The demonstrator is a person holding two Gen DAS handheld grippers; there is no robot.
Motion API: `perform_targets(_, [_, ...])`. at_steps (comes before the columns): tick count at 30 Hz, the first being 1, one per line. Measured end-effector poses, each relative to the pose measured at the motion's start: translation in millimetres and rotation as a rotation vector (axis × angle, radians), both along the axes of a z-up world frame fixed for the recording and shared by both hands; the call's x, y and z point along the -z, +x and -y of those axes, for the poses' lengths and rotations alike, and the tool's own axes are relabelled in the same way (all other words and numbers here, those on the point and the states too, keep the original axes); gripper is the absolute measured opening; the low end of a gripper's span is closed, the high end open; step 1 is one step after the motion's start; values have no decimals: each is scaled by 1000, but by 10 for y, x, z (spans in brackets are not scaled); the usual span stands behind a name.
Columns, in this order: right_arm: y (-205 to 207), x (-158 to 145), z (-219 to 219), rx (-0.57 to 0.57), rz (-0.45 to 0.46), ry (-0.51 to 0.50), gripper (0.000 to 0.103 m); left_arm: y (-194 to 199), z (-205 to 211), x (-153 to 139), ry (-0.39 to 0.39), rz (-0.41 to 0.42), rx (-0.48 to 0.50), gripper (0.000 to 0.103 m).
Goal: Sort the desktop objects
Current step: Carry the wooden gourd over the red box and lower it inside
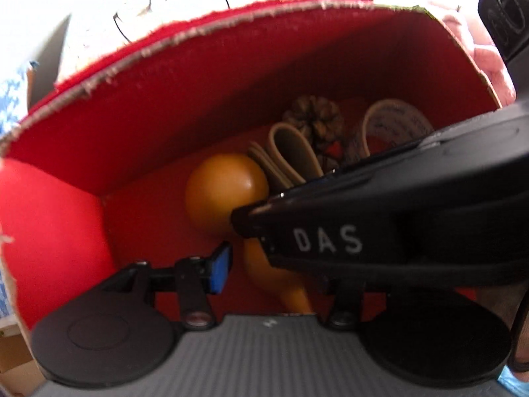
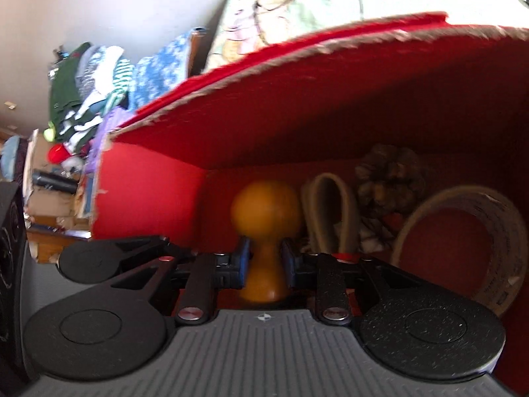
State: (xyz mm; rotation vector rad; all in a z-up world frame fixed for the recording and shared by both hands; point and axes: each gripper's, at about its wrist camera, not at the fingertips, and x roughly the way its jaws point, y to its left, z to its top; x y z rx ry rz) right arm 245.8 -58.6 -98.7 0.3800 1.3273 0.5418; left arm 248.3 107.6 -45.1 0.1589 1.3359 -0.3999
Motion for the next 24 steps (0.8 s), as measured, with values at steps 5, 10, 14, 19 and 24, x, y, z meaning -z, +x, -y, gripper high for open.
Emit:
perform_targets(5, [-2,39,54,23,-24,-6,25,-16,-21,-7,-16,2,-6,55])
perform_targets(10, [-27,40,146,62,-18,18,24,-5,-10,14,-27,-29,4,58])
perform_targets(14, [-75,14,274,102,15,68,24,0,62,26,-41,-51,15,59])
perform_targets(19, [-141,-16,441,165,62,124,24,-39,149,3,-31,-30,38,59])
perform_targets(24, [-128,-39,540,201,65,149,24,-45,128,-9,-43,-31,29,59])
